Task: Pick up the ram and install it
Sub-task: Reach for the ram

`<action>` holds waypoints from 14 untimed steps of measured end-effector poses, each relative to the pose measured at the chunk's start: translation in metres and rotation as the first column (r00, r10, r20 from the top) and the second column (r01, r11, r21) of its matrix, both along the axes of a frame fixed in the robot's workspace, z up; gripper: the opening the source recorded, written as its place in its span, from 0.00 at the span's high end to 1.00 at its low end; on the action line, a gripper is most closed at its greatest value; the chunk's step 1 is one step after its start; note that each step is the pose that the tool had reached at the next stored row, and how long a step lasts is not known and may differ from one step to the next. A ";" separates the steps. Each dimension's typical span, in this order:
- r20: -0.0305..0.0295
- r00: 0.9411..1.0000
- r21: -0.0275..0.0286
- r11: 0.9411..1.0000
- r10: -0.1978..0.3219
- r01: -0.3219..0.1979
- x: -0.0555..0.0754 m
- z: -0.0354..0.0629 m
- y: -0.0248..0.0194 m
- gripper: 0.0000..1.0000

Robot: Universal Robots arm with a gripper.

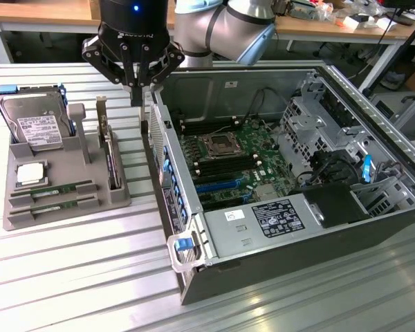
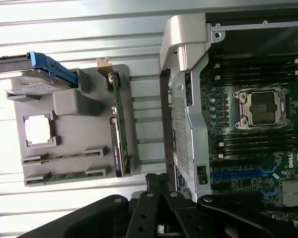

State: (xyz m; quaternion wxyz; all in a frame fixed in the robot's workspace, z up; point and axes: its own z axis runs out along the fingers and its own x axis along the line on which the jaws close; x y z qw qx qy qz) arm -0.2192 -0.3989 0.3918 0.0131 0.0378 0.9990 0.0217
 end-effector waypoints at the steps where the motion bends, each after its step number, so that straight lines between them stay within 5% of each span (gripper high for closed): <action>1: 0.000 1.000 0.000 1.000 0.000 0.000 0.000 0.0000 0.0000 0.89; 14: 0.000 1.000 0.000 1.000 0.000 0.000 -0.008 -0.0002 0.0000 0.89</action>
